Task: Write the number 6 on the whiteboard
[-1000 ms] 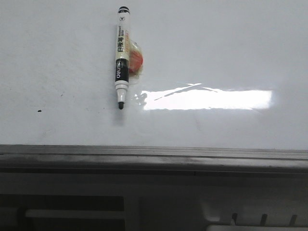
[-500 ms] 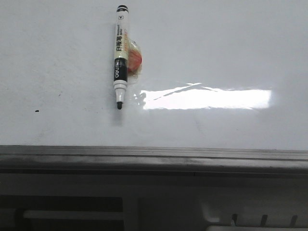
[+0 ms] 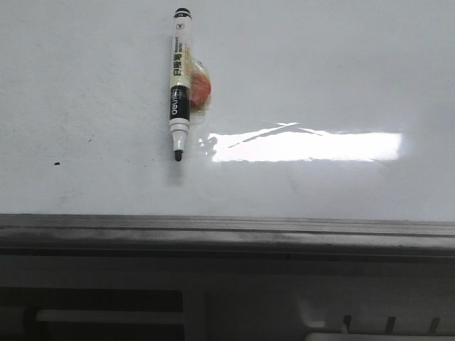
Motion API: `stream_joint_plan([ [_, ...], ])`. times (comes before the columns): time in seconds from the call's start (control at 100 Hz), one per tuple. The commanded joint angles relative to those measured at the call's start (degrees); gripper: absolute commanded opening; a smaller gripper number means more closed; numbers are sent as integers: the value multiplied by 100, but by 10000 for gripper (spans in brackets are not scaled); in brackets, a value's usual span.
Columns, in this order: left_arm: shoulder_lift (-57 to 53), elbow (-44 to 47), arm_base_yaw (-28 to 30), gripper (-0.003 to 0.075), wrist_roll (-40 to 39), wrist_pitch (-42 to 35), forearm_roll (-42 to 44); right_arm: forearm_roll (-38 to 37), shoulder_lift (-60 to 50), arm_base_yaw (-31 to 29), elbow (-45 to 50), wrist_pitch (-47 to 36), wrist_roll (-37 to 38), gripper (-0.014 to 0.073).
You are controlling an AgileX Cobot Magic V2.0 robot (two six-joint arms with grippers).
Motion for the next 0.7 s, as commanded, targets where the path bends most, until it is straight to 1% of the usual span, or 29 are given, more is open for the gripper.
stream_joint_plan([
  [0.0,518,-323,-488,419,61,-228,-173,21,264,2,-231,-258,-72,323],
  [0.06,921,-418,-834,404,61,-251,-299,83,353,2,-231,-195,-72,363],
  [0.16,1521,-543,-1521,389,61,-520,-602,97,378,78,-231,-166,-72,366],
  [0.3,2242,-707,-2459,389,61,-1306,-880,97,378,296,-231,-166,-81,366],
  [0.44,2868,-909,-3223,389,61,-2177,-1197,97,378,518,-231,-166,-81,366],
  [0.56,3353,-976,-3534,389,61,-2854,-1527,97,378,589,-231,-166,-81,366],
  [0.69,3760,-984,-3568,389,61,-3150,-1792,97,378,598,-231,-166,-81,366],
])
